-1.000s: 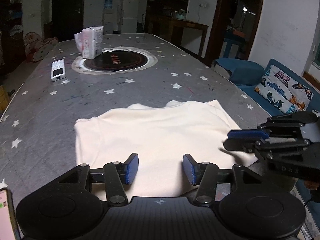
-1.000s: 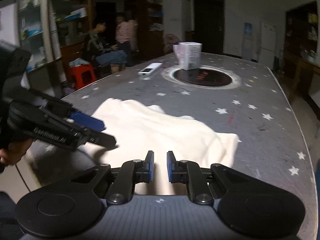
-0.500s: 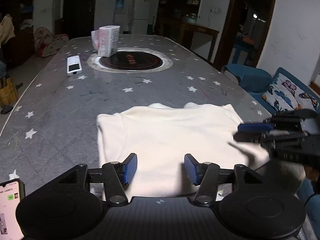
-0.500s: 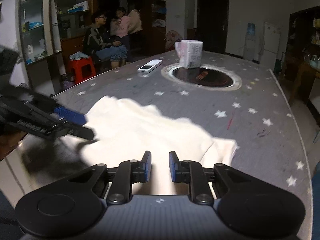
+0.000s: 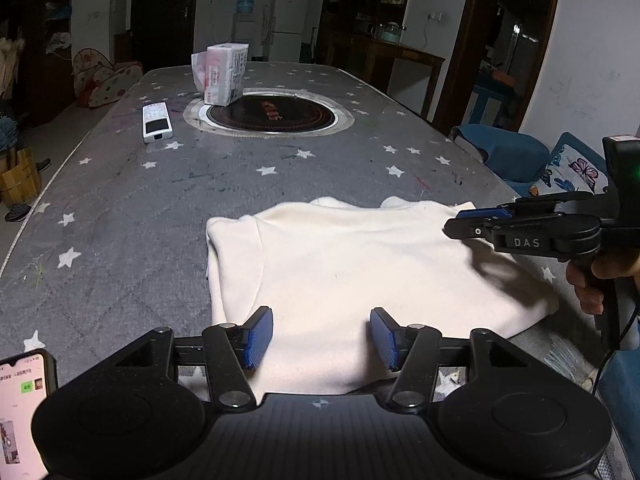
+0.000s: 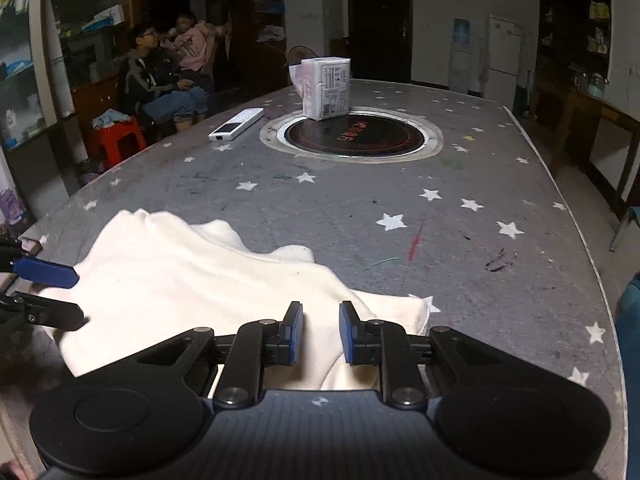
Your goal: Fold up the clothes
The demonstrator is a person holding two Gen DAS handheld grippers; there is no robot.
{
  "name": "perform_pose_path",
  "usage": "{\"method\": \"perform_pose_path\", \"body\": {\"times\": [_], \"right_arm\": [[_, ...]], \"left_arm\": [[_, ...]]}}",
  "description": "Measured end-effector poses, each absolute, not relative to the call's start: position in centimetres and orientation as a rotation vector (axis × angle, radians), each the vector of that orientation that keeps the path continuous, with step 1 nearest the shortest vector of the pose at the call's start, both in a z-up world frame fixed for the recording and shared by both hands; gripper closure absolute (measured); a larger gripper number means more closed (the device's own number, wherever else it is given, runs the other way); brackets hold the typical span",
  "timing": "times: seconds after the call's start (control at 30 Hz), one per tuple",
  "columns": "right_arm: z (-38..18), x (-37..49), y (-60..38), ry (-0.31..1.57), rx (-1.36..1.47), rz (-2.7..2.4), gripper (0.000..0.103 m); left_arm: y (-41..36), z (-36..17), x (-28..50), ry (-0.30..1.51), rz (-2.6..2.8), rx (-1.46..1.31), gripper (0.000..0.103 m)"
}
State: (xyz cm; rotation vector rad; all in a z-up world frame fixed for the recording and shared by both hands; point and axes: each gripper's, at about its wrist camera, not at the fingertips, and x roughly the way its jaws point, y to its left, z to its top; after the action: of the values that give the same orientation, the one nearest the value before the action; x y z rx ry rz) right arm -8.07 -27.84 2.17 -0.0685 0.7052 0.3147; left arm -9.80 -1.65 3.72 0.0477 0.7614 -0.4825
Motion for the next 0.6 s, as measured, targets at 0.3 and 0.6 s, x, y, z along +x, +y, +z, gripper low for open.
{"method": "perform_pose_path", "body": {"times": [0.3, 0.6], "right_arm": [[4.3, -11.9, -24.1, 0.626, -0.147, 0.484, 0.077], [2.3, -14.4, -20.2, 0.654, -0.262, 0.575, 0.073]], "left_arm": [[-0.7, 3.3, -9.4, 0.766, -0.437, 0.036, 0.044], [-0.2, 2.9, -9.6, 0.766, -0.425, 0.036, 0.044]]}}
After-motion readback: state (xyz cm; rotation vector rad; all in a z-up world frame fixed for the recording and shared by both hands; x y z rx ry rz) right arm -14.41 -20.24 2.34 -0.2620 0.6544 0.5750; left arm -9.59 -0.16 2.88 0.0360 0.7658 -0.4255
